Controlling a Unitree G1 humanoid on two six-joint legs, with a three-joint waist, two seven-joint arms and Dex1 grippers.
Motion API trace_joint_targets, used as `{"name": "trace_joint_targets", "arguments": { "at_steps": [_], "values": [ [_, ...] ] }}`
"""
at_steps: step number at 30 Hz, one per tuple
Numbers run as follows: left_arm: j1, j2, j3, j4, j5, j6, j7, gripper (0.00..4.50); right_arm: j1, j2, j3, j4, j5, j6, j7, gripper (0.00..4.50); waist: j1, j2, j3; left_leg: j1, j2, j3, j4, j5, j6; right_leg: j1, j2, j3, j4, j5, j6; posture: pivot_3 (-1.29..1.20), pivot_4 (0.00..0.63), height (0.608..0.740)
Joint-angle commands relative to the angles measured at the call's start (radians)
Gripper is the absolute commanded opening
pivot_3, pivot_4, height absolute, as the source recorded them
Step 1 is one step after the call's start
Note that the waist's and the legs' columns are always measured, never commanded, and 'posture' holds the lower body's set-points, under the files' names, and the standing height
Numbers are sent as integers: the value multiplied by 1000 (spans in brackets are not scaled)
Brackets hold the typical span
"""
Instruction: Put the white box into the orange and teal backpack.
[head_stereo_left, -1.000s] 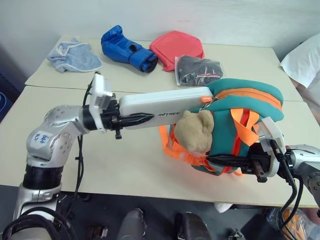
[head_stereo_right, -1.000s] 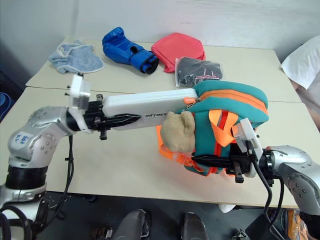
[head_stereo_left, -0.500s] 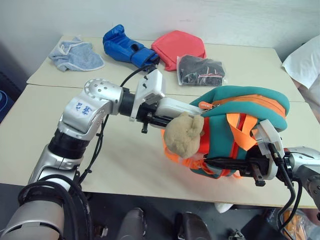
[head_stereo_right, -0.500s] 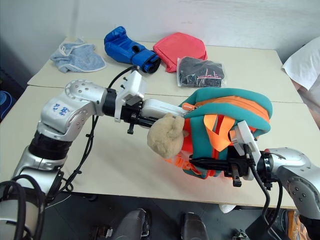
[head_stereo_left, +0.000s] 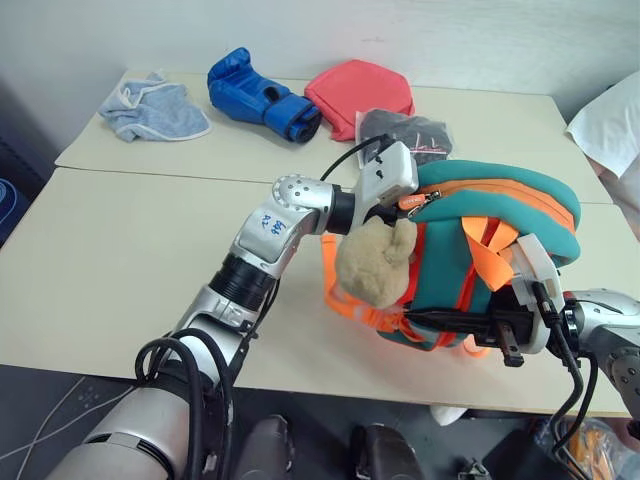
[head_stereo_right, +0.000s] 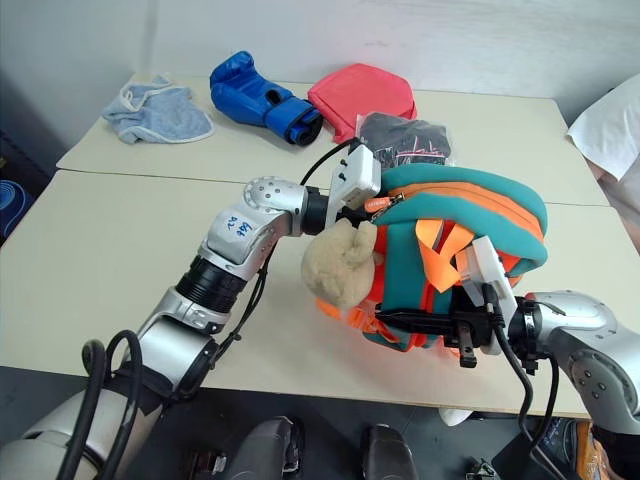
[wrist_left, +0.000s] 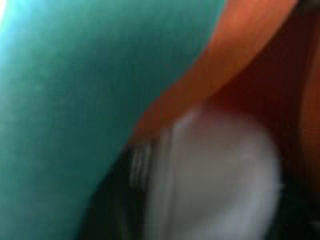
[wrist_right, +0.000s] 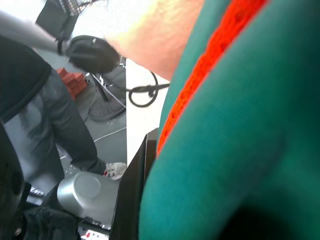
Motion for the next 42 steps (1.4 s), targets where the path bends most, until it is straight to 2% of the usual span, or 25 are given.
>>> {"name": "trace_joint_targets", "arguments": {
  "at_steps": [1, 4, 7, 12, 15, 18, 25, 28, 32, 35, 42],
  "values": [
    [-5, 16, 105, -49, -79, -21, -29, 3354, 12, 14, -10, -30, 0, -10, -24, 0, -2, 0, 0, 0, 0, 0, 0, 0, 0, 0, 0, 0, 0, 0, 0, 0, 150, 740],
    [14, 151, 184, -57, -161, -4, -208, 3802, 21, 28, -18, -35, -9, -18, -56, 0, -8, 1, 0, 0, 1, 1, -2, 1, -1, -1, 0, -1, 1, 0, 0, 0, 150, 740],
    [27, 325, 191, -8, -174, 7, -403, 3802, 22, 47, -19, -35, -16, -29, -88, 0, -16, 1, 1, 0, 2, 1, -3, 2, -3, -3, 3, -2, 2, 0, 0, 0, 150, 740],
    [76, 466, 190, 62, -109, -146, -523, 3802, 5, 65, 0, -33, -27, -33, -111, 0, 0, 2, 1, 1, 0, -1, -1, 1, -2, 0, 3, -4, 1, 0, 0, 0, 150, 740],
    [154, 510, 242, -45, -173, -87, -520, 3802, -8, 72, 11, -29, -35, -34, -122, 0, -1, 2, 1, 0, -2, -1, 0, 0, 1, 1, 1, -4, 1, 1, 1, 0, 150, 740],
    [249, 511, 273, -224, -237, -16, -458, 3802, -16, 75, 16, -23, -40, -31, -125, 0, -3, 2, 1, -1, -1, -2, -1, 0, 2, 1, -1, -2, 1, 1, 2, 0, 150, 740],
    [409, 382, 294, -539, -291, 30, -204, 3802, -43, 79, 38, -12, -46, -21, -132, 0, -6, 2, 1, 0, 0, -5, -1, 1, 0, 3, -2, 2, 1, 1, 2, 0, 150, 740],
    [445, 332, 260, -598, -256, 8, -126, 3802, -53, 77, 44, -8, -47, -16, -127, 0, -6, 2, 1, 0, 0, -4, -1, 1, 0, 3, -1, 2, 1, 1, 2, 0, 150, 740],
    [451, 250, 213, -563, -151, -114, -26, 3802, -72, 82, 53, -1, -51, -12, -129, 0, -2, 2, 1, 0, -1, -4, -1, 1, 0, 3, -1, 2, 1, 1, 2, 0, 150, 740],
    [450, 220, 203, -552, -134, -145, 8, 3196, -80, 87, 55, 1, -53, -11, -131, 0, -2, 2, 1, 0, -1, -4, -1, 1, 0, 3, 0, 2, 1, 1, 2, 0, 150, 740],
    [438, 256, 249, -543, -218, -76, -8, 1113, -74, 98, 42, 1, -61, -12, -149, 0, -3, 2, 1, 0, -1, -4, -1, 1, 0, 3, 0, 2, 1, 1, 2, 0, 150, 740]
  ]
}}
